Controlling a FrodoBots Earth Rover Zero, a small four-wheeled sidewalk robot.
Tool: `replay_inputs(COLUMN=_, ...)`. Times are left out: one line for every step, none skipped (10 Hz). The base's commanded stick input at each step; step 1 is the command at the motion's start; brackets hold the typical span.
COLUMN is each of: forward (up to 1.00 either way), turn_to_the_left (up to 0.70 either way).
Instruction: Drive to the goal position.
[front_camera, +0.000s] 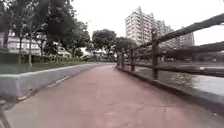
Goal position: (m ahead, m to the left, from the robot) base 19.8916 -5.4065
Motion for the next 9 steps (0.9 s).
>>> replay_inputs(forward=1.0, turn_to_the_left=0.0)
replay_inputs(forward=1.0, turn_to_the_left=0.0)
replay_inputs(forward=1.0, turn_to_the_left=0.0)
replay_inputs(forward=1.0, turn_to_the_left=0.0)
replay_inputs(forward=1.0, turn_to_the_left=0.0)
replay_inputs(forward=1.0, turn_to_the_left=0.0)
replay_inputs(forward=1.0, turn_to_the_left=0.0)
replay_inputs(forward=1.0, turn_to_the_left=0.0)
replay_inputs(forward=1.0, turn_to_the_left=0.0)
